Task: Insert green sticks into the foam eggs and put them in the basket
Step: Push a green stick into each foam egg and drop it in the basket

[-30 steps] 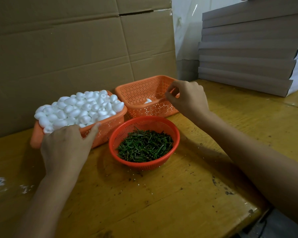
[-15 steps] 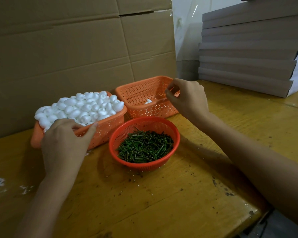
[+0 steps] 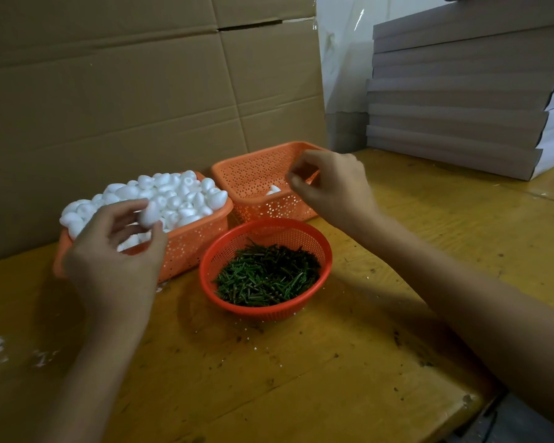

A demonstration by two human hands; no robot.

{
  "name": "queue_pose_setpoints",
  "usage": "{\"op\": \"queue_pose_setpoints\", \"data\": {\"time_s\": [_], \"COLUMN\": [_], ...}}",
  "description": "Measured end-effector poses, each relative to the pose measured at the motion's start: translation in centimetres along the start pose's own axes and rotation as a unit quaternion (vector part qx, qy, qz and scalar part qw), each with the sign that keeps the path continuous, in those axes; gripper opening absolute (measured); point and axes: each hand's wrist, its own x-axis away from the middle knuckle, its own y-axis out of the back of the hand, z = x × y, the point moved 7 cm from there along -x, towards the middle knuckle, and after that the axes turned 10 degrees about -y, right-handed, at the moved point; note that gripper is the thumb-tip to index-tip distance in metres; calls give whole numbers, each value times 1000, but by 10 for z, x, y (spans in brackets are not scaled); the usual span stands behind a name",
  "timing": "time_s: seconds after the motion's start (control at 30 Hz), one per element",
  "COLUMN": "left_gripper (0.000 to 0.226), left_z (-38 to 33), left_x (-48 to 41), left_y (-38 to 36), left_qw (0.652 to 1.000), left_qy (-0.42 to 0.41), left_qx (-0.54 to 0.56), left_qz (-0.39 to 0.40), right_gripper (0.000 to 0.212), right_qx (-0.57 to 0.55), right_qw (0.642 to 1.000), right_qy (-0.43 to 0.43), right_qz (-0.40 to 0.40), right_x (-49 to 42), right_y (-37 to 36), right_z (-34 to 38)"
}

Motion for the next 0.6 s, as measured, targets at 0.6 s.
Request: {"op": "queue_pose_setpoints", "data": {"time_s": [0.6], "left_gripper": [40], "left_z": [-50], "left_x": [34], "left_y": [-64], "left_qw": [954], "left_qy": [64], "left_qx": [195], "left_qz": [220], "right_gripper": [21], "right_qx": [51], "right_qw": [877], "right_qy": [109], "right_qz": [466], "right_x": [55], "right_y": [-67], "right_z": [33]}}
